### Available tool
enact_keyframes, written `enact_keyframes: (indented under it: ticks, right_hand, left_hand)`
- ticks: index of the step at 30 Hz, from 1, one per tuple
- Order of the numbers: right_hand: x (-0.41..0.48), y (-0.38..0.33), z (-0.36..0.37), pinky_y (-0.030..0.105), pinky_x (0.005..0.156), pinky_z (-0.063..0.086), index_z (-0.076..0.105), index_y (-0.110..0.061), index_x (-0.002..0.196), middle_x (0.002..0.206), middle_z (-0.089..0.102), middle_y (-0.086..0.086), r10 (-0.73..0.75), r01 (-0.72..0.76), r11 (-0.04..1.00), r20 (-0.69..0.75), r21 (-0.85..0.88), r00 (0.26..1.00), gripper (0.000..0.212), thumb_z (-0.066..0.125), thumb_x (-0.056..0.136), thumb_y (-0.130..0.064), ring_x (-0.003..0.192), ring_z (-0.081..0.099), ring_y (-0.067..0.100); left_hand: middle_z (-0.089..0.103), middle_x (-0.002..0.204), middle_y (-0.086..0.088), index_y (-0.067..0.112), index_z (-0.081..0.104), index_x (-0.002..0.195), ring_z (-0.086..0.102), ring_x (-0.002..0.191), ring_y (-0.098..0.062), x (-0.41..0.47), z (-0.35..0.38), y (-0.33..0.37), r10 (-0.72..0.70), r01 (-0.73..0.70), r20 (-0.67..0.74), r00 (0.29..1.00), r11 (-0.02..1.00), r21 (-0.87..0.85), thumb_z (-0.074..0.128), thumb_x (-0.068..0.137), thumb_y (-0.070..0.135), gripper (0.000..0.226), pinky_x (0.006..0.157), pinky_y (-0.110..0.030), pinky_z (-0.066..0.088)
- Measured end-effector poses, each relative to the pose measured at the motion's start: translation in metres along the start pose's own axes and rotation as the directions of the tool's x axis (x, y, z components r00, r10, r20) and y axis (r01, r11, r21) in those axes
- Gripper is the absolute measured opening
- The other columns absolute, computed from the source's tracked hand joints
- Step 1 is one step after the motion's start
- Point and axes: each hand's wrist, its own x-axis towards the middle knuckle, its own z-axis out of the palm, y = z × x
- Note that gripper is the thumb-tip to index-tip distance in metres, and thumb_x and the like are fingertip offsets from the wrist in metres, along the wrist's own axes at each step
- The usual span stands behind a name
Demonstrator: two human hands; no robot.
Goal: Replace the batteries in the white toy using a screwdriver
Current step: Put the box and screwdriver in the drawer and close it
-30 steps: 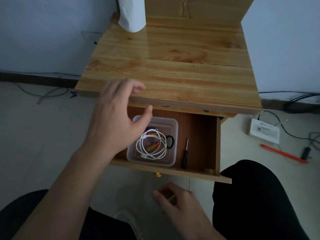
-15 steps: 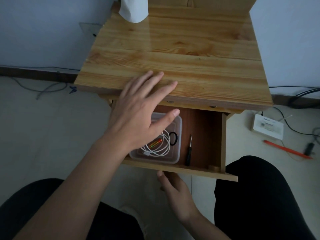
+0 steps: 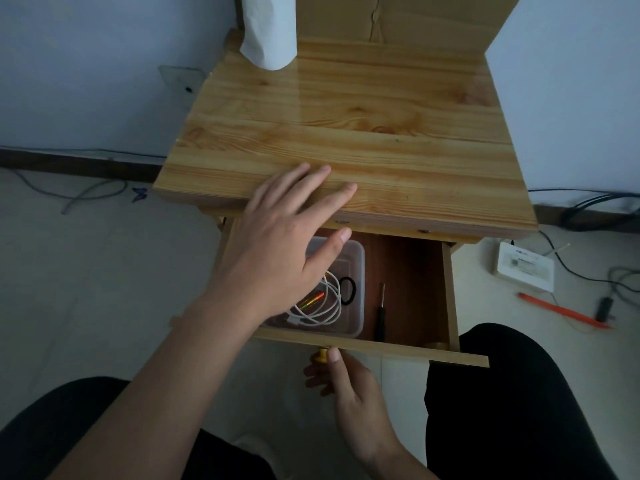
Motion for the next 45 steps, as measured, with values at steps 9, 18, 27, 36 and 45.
enact_keyframes:
  ticks: [9, 18, 27, 36, 45]
  right_hand:
    - [0.009, -0.01, -0.003, 0.031, 0.071, 0.055, 0.069, -0.022, 0.093, 0.085, 0.075, -0.007, -0.019, 0.017, 0.999, -0.079, -0.028, 0.997, 0.056, 0.031, 0.087, -0.063, 0.078, 0.07, 0.009]
    - [0.028, -0.015, -0.001, 0.039, 0.077, 0.056, 0.072, -0.022, 0.09, 0.084, 0.075, -0.003, -0.022, 0.023, 1.0, -0.139, 0.002, 0.99, 0.059, 0.033, 0.088, -0.067, 0.078, 0.071, 0.012]
    - [0.051, -0.026, 0.001, 0.039, 0.075, 0.056, 0.07, -0.021, 0.091, 0.082, 0.074, -0.002, -0.053, 0.056, 0.998, -0.171, 0.012, 0.984, 0.063, 0.031, 0.086, -0.071, 0.075, 0.07, 0.011]
    - [0.08, -0.047, 0.001, 0.038, 0.076, 0.056, 0.072, -0.02, 0.091, 0.083, 0.075, 0.0, -0.066, 0.073, 0.997, -0.188, 0.027, 0.98, 0.072, 0.029, 0.082, -0.077, 0.076, 0.07, 0.011]
    - [0.109, -0.063, 0.0, 0.046, 0.08, 0.058, 0.07, -0.026, 0.091, 0.086, 0.077, 0.002, -0.061, 0.068, 0.997, -0.171, 0.033, 0.983, 0.058, 0.031, 0.095, -0.067, 0.08, 0.073, 0.016]
  left_hand:
    - [0.041, 0.153, 0.007, 0.037, 0.047, 0.144, 0.029, 0.145, -0.016, 0.005, -0.002, 0.001, -0.035, 0.032, -0.072, 0.997, 0.999, -0.037, 0.038, 0.102, 0.044, 0.043, 0.117, -0.046, 0.026]
    - [0.05, 0.141, 0.007, 0.034, 0.058, 0.134, 0.04, 0.135, -0.018, 0.011, 0.001, 0.002, -0.049, 0.045, -0.141, 0.989, 0.999, -0.03, 0.054, 0.098, 0.032, 0.036, 0.106, -0.043, 0.033]
    - [0.05, 0.139, 0.009, 0.036, 0.058, 0.133, 0.041, 0.133, -0.017, 0.012, -0.001, 0.0, -0.054, 0.05, -0.137, 0.989, 0.998, -0.033, 0.057, 0.097, 0.033, 0.036, 0.103, -0.042, 0.035]
    - [0.05, 0.141, 0.009, 0.036, 0.058, 0.133, 0.041, 0.134, -0.017, 0.01, 0.002, 0.003, -0.074, 0.067, -0.157, 0.985, 0.997, -0.049, 0.057, 0.097, 0.03, 0.037, 0.106, -0.043, 0.035]
    - [0.051, 0.14, 0.008, 0.036, 0.059, 0.132, 0.042, 0.134, -0.017, 0.011, 0.003, 0.002, -0.082, 0.072, -0.164, 0.983, 0.995, -0.069, 0.058, 0.097, 0.03, 0.036, 0.105, -0.042, 0.034]
